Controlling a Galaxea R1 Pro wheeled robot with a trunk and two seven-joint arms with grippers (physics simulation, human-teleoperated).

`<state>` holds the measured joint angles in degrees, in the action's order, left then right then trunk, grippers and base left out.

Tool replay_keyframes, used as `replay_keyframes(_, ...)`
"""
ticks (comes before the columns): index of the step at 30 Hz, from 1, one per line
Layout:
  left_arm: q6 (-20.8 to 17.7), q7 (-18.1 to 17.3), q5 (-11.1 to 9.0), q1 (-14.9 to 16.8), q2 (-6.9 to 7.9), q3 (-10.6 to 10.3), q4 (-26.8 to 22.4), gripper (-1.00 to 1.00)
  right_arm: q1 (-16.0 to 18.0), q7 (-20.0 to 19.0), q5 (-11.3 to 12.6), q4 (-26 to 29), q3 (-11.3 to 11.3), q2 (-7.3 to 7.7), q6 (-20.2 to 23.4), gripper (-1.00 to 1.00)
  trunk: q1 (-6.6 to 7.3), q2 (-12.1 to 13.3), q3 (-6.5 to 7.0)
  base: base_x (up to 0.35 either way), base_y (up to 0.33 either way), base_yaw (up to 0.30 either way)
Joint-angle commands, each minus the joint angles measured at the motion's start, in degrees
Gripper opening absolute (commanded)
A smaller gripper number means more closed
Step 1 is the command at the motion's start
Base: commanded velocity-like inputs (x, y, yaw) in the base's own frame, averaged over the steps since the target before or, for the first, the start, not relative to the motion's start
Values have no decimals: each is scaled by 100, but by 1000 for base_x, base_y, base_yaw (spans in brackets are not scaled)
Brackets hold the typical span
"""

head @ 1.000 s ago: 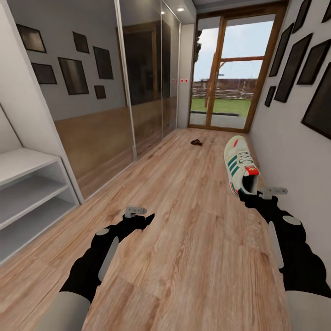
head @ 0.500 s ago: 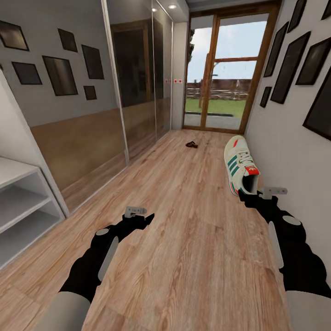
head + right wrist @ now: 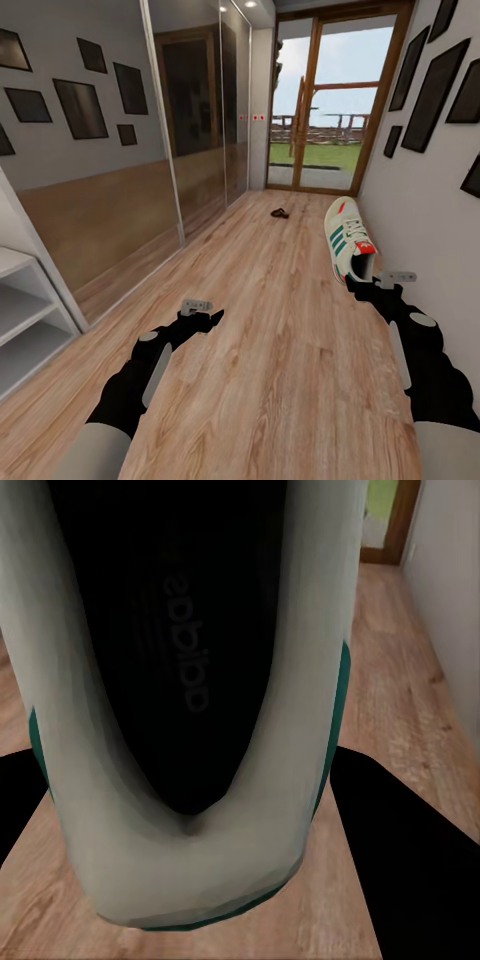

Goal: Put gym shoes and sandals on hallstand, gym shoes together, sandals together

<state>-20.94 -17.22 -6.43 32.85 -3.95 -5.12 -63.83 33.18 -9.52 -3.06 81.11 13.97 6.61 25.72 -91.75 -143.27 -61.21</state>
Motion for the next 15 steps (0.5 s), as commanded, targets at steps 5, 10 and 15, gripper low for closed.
replay_keyframes(5,-51,-1,-60,2,-1,2,-6,100,4,-41,-28,10,9,-2,29,-100,-2,-2,-6,347,0,0)
replay_keyframes(10,-51,-1,-60,2,-1,7,-6,100,4,-41,-28,7,9,1,28,-100,-2,-2,-6,347,0,-107)
replay_keyframes(15,-51,-1,-60,2,-1,10,-6,100,4,-41,-28,7,9,0,29,-100,-2,-2,-6,347,0,-148)
